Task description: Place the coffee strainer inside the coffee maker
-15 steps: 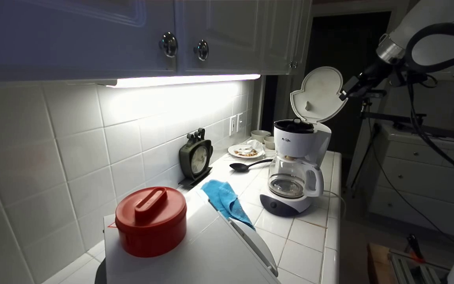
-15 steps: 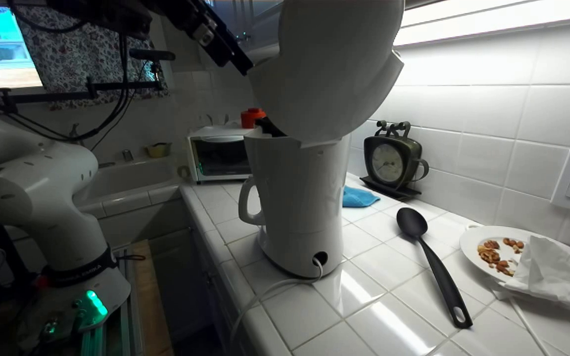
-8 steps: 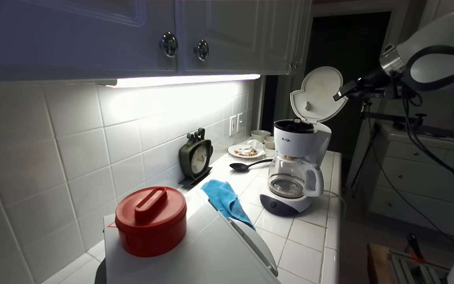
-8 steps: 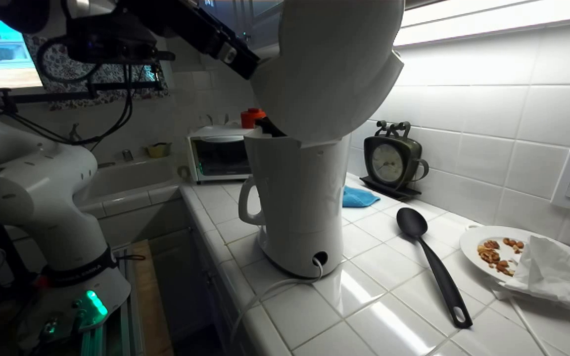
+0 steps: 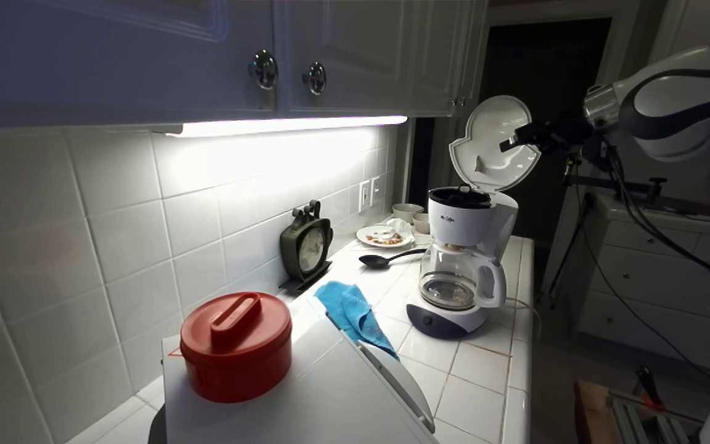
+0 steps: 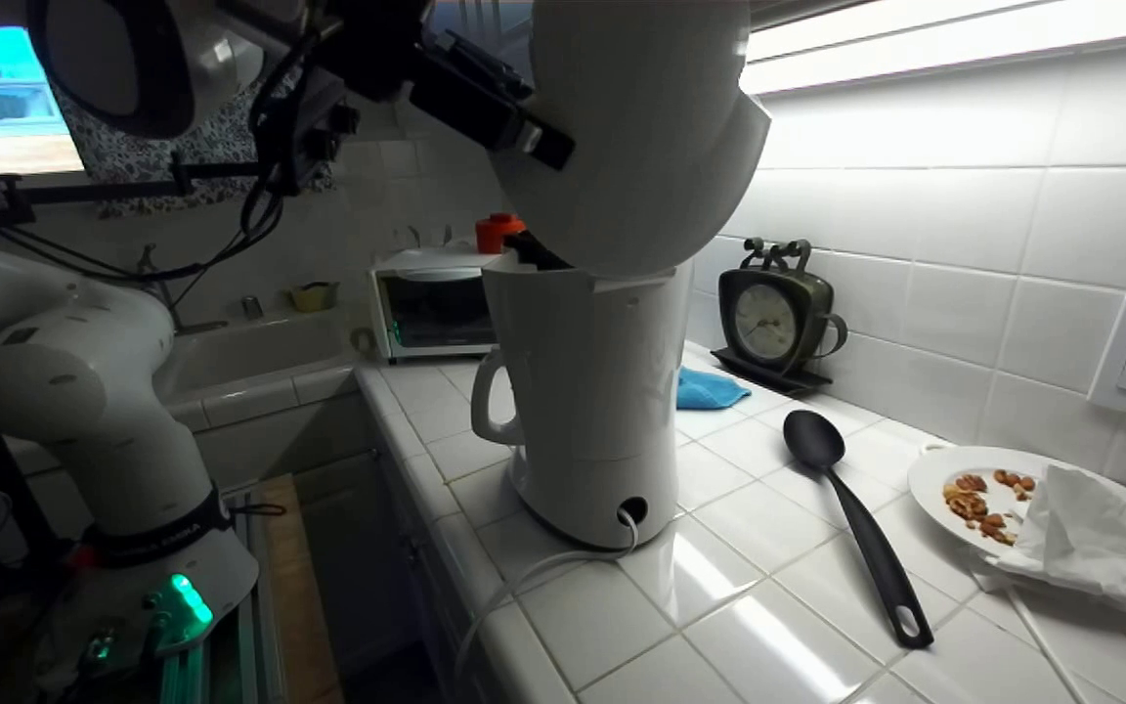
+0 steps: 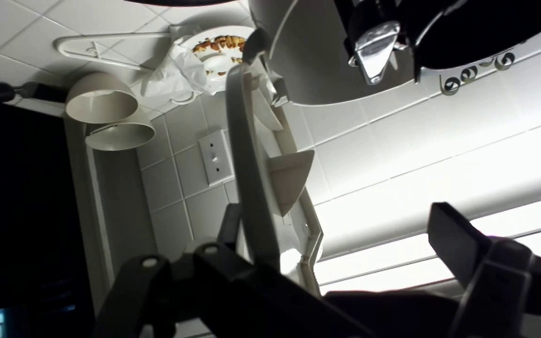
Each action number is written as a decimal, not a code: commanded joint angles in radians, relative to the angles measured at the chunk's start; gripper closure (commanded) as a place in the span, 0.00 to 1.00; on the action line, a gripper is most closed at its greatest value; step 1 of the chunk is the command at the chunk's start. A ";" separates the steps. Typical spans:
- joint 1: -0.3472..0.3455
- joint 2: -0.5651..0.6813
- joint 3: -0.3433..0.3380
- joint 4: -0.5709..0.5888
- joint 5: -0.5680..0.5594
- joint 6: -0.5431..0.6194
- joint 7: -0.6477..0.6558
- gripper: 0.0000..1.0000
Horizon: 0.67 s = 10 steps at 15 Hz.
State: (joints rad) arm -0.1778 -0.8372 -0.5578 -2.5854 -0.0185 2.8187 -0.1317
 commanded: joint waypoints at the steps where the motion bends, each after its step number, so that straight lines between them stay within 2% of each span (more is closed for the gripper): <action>1: 0.057 -0.040 -0.010 0.003 0.073 -0.027 -0.045 0.00; 4: 0.096 -0.046 -0.009 0.019 0.093 -0.085 -0.056 0.00; 10: 0.129 -0.025 0.001 0.112 0.124 -0.353 -0.082 0.00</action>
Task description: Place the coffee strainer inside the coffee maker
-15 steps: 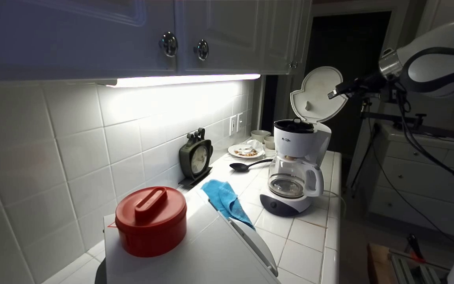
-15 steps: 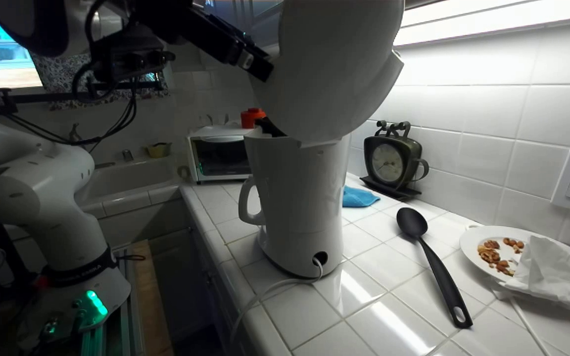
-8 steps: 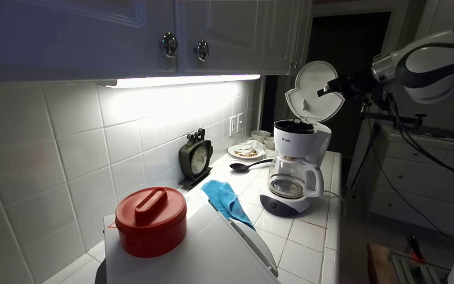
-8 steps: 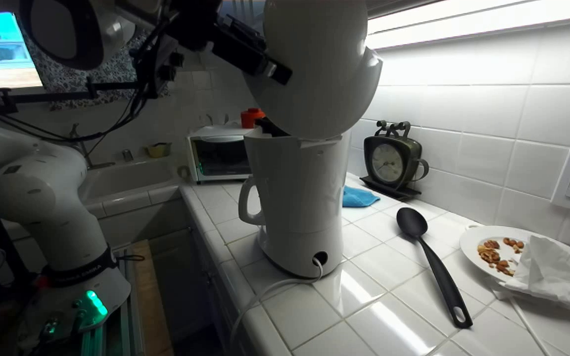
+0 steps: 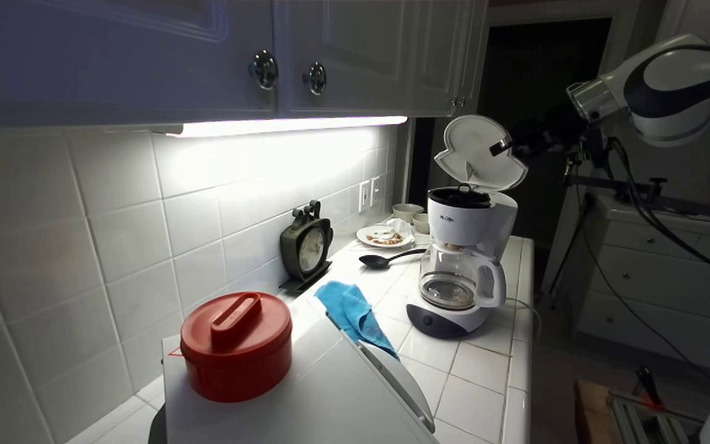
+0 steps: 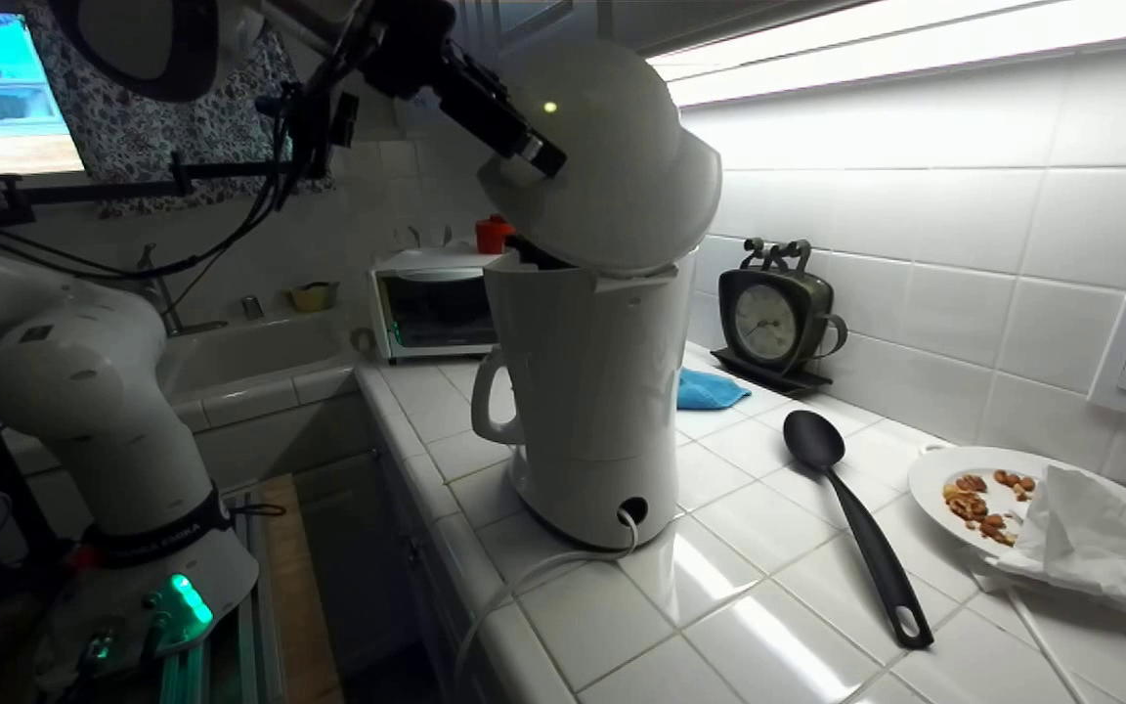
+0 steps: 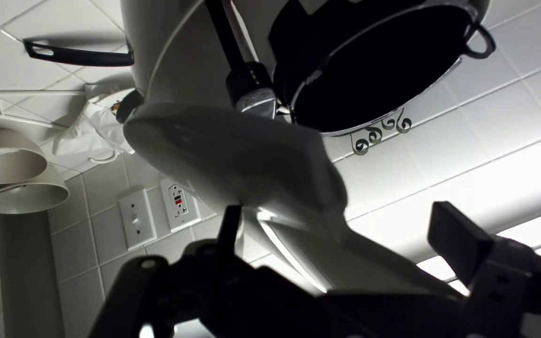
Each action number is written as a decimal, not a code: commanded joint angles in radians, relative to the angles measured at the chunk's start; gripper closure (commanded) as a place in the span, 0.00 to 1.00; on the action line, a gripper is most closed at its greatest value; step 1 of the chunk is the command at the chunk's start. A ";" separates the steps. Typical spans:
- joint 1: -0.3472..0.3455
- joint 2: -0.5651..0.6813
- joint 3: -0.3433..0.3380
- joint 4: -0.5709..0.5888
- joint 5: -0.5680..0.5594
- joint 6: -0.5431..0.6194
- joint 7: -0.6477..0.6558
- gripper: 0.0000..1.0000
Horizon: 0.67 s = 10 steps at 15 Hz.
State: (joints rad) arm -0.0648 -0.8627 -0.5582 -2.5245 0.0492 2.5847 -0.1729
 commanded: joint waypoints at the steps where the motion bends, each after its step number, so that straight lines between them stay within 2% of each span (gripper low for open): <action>1: 0.021 0.003 0.001 0.068 0.063 -0.162 -0.052 0.00; 6: 0.037 0.027 -0.003 0.149 0.084 -0.343 -0.106 0.00; 10: 0.041 0.065 -0.005 0.188 0.100 -0.405 -0.122 0.00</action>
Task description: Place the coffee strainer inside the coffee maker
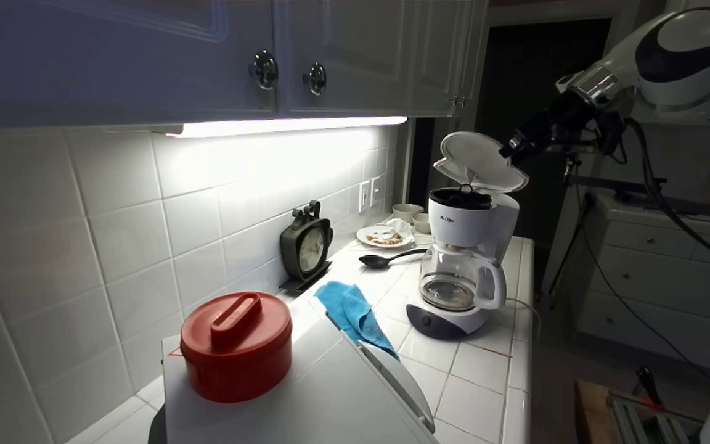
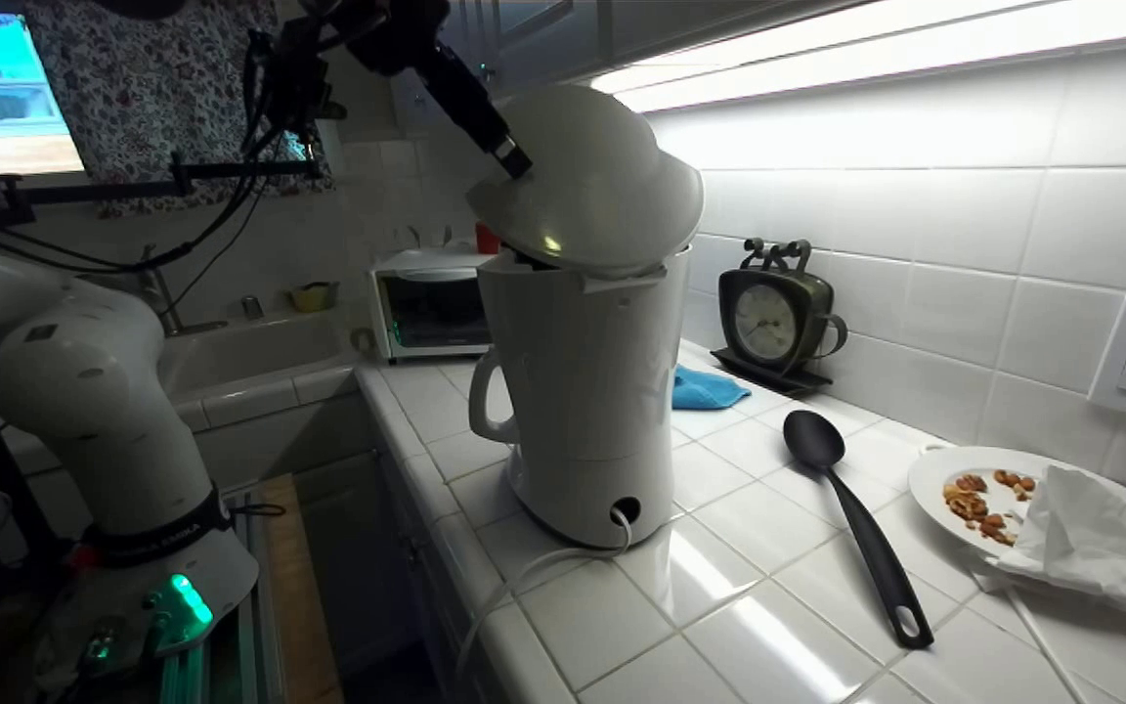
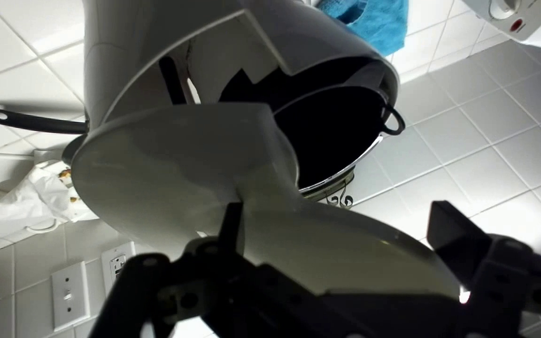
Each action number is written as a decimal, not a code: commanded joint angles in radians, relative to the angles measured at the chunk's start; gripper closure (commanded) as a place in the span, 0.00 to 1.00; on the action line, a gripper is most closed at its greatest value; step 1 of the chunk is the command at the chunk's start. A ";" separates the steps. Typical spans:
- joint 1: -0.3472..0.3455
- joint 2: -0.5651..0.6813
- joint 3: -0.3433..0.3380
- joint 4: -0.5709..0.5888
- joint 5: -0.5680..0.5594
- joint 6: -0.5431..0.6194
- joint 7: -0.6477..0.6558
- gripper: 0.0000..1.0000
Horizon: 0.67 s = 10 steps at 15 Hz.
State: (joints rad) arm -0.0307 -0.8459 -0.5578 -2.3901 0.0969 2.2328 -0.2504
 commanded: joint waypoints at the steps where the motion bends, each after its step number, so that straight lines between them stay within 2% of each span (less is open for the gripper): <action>1: 0.008 0.057 -0.005 0.060 0.056 -0.062 -0.050 0.00; 10: 0.024 0.195 0.006 0.191 0.097 -0.276 -0.113 0.00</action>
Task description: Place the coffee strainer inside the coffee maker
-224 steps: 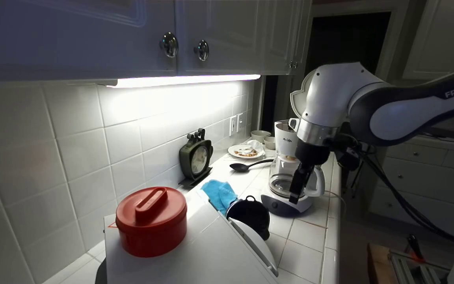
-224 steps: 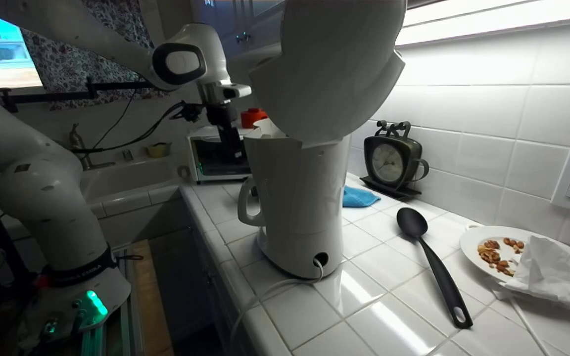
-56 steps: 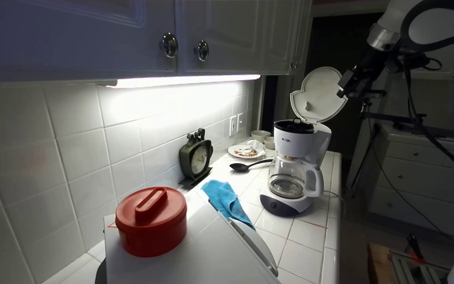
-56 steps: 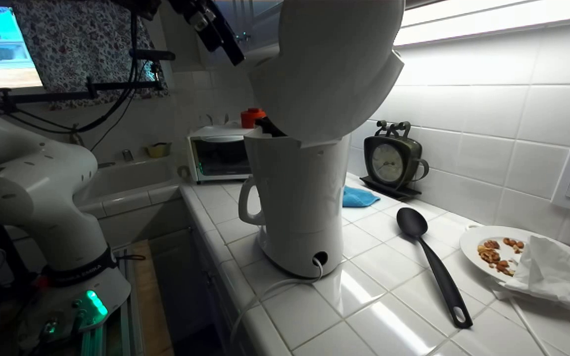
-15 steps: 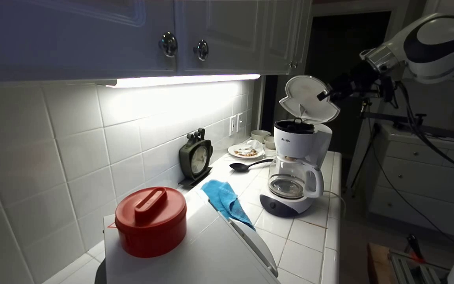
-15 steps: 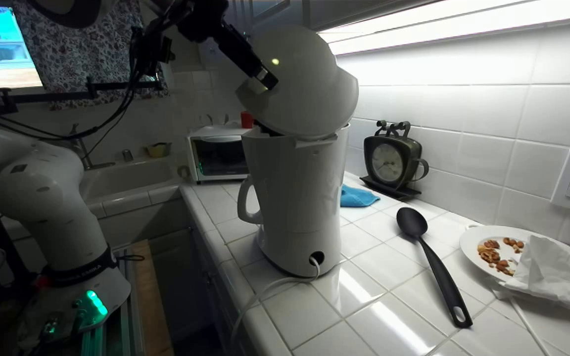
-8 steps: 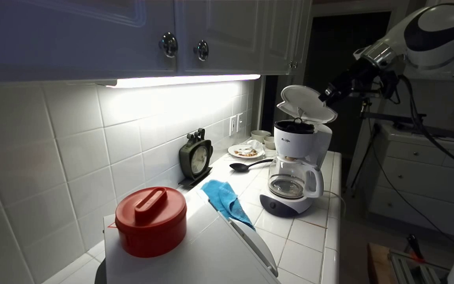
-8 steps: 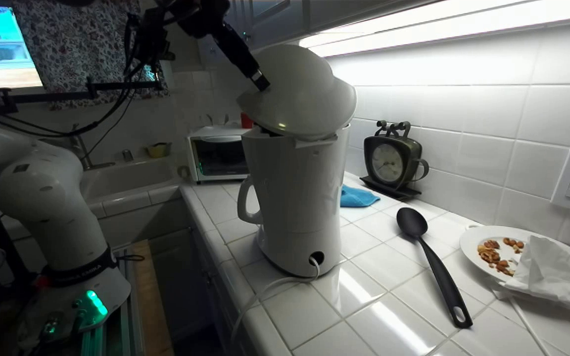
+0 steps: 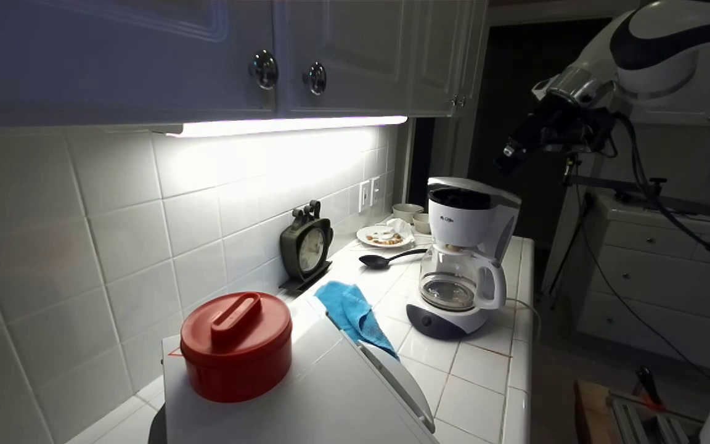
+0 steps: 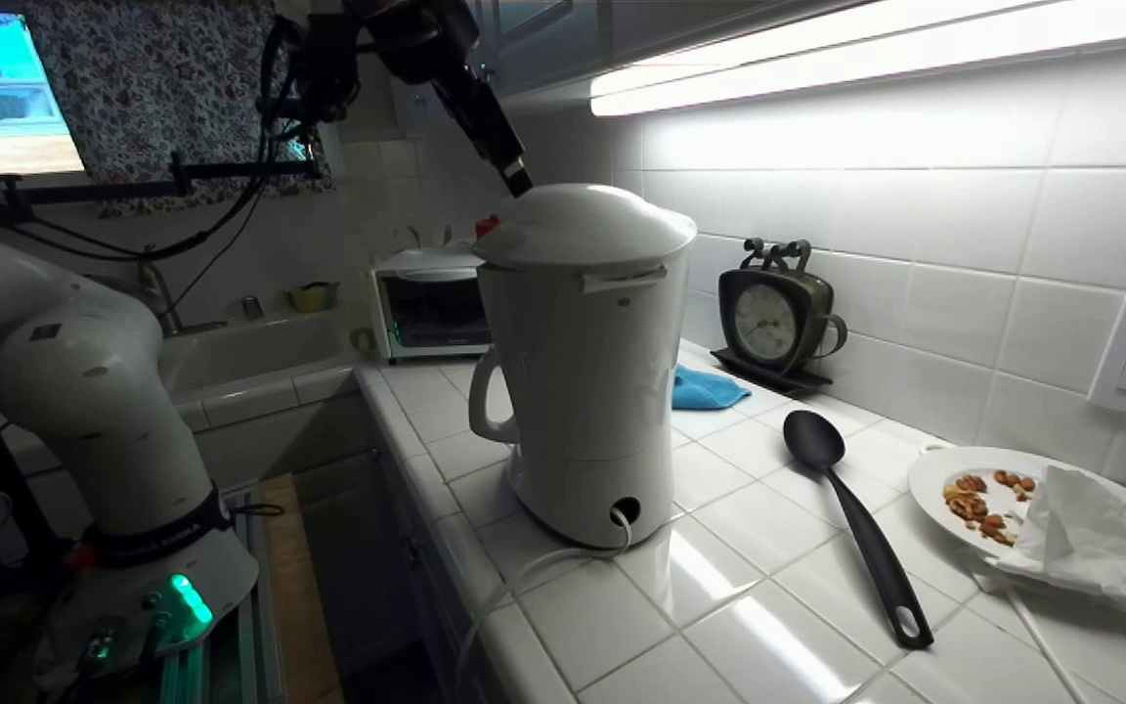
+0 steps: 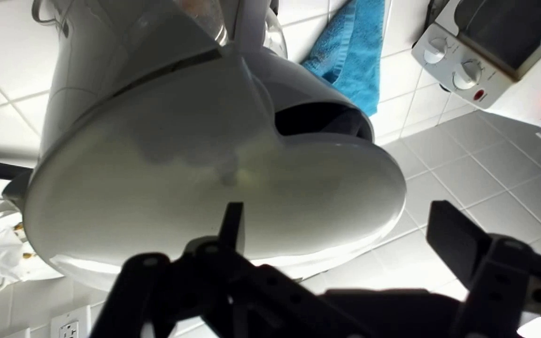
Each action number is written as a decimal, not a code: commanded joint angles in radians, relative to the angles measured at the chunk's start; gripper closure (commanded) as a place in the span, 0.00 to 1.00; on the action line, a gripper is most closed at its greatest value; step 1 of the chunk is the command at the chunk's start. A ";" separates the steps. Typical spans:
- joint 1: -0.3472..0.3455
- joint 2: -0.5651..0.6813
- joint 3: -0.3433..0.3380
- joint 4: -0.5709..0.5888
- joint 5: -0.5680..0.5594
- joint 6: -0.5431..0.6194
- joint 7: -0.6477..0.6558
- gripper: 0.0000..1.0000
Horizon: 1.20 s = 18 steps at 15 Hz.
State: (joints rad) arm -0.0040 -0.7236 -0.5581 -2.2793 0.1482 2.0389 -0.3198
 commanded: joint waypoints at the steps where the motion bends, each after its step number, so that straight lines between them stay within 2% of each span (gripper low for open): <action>1: -0.008 0.087 0.015 0.096 0.044 -0.102 -0.047 0.00; 3: -0.024 0.108 0.041 0.128 0.034 -0.149 -0.043 0.00; 10: -0.131 0.151 0.180 0.301 -0.098 -0.429 0.008 0.00; 14: -0.158 0.171 0.214 0.362 -0.183 -0.489 0.001 0.00; 18: -0.150 0.176 0.219 0.378 -0.212 -0.506 -0.021 0.00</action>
State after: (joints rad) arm -0.1461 -0.5742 -0.3509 -1.9437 -0.0361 1.5732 -0.3210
